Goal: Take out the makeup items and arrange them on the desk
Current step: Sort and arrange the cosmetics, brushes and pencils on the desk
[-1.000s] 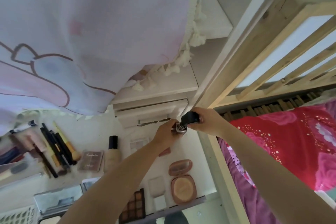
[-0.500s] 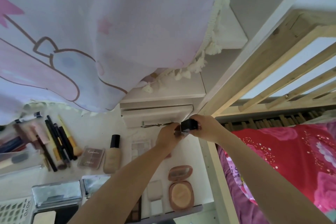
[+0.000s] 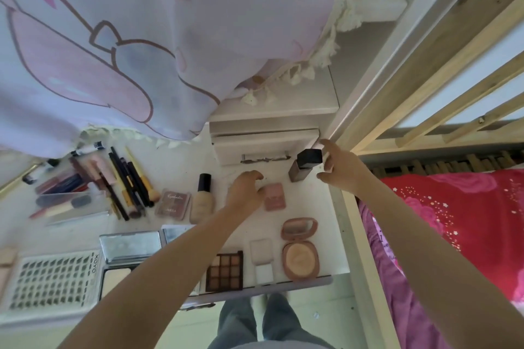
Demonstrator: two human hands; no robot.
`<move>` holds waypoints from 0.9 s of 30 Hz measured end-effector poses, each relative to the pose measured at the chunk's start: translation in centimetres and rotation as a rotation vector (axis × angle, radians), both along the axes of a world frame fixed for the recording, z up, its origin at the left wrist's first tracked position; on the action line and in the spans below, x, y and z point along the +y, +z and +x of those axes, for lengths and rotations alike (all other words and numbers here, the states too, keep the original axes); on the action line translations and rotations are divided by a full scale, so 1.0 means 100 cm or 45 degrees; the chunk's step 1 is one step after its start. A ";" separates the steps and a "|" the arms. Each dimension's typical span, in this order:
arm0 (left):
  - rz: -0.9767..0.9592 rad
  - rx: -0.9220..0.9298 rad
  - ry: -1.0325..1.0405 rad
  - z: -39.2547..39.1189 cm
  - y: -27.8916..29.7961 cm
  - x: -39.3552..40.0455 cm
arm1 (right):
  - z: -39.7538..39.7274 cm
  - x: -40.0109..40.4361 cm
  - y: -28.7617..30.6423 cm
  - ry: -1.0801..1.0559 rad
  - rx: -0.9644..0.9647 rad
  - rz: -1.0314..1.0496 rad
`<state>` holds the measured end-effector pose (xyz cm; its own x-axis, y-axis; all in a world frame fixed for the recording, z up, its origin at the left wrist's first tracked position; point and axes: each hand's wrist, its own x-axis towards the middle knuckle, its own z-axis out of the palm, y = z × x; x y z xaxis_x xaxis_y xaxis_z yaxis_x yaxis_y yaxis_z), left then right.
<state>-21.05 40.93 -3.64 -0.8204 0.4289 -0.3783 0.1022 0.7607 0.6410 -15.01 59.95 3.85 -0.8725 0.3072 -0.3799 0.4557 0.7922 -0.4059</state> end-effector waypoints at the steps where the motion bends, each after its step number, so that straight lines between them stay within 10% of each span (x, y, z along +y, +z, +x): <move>1: -0.032 0.033 -0.027 0.000 -0.001 -0.009 | 0.009 -0.002 -0.004 -0.166 0.078 -0.009; 4: -0.122 0.128 -0.095 0.002 -0.002 -0.032 | 0.031 -0.023 -0.019 -0.566 0.143 -0.035; 12: -0.266 0.320 -0.109 0.011 0.008 -0.061 | -0.015 -0.099 -0.064 0.282 -0.236 0.243; 19: -0.129 0.162 -0.023 0.007 0.018 -0.080 | -0.027 -0.096 -0.066 0.480 -0.284 0.215; 27: 0.886 -0.725 0.336 -0.003 0.073 -0.073 | -0.007 -0.083 0.031 0.403 0.175 -0.352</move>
